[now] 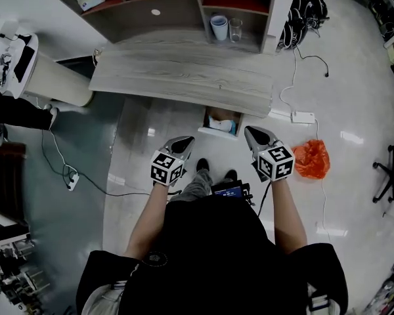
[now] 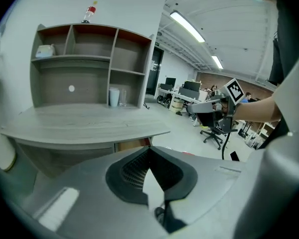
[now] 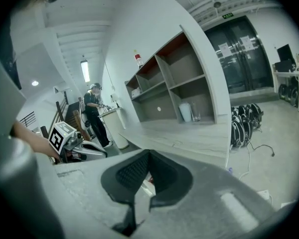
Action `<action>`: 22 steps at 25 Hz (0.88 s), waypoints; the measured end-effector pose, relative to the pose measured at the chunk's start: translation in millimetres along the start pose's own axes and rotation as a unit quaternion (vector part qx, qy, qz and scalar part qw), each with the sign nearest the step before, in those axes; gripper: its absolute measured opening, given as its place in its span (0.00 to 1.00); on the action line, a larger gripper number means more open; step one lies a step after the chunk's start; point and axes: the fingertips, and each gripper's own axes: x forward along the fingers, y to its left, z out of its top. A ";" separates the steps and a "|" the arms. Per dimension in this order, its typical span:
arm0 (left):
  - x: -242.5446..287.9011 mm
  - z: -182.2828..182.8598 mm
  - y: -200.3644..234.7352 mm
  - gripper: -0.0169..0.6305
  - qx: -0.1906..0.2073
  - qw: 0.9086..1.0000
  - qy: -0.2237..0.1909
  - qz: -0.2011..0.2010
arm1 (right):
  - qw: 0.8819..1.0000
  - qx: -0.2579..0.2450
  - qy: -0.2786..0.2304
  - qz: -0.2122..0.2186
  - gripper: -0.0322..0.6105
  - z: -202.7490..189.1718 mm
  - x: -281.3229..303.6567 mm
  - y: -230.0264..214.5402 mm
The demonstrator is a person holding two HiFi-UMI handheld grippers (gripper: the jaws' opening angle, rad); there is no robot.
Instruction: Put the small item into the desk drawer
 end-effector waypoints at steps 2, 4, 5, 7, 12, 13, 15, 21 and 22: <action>-5.5 -4.4 0.3 0.03 -0.002 1.000 0.001 0.003 | 1.000 -0.001 0.000 0.003 0.05 -1.1 0.8 3.7; -8.1 -9.0 -1.6 0.03 0.001 1.000 0.004 -0.002 | 1.000 -0.006 0.003 0.002 0.05 -3.2 0.3 8.4; -8.1 -10.4 -3.4 0.03 0.003 1.000 0.005 -0.006 | 1.000 -0.010 0.005 0.000 0.05 -4.9 -0.4 10.3; -6.0 -9.8 -9.2 0.03 0.011 1.000 0.004 -0.019 | 1.000 -0.021 0.011 -0.006 0.05 -8.0 -2.7 13.2; -8.4 -3.5 -23.7 0.03 0.037 0.997 0.000 -0.062 | 0.999 -0.030 0.017 -0.028 0.05 -9.8 -8.2 21.6; -11.6 -4.6 -24.2 0.03 0.038 0.997 -0.002 -0.068 | 0.999 -0.030 0.018 -0.033 0.05 -10.7 -8.1 25.3; -19.4 -10.2 -22.6 0.03 0.038 0.996 -0.005 -0.076 | 0.998 -0.034 0.018 -0.041 0.05 -13.4 -7.8 35.7; -39.3 -27.9 -15.3 0.03 0.036 0.995 -0.012 -0.095 | 0.997 -0.033 0.017 -0.075 0.05 -25.4 -15.6 67.8; -42.7 -29.8 -15.3 0.03 0.038 0.994 -0.014 -0.100 | 0.996 -0.032 0.018 -0.081 0.05 -28.7 -17.6 72.7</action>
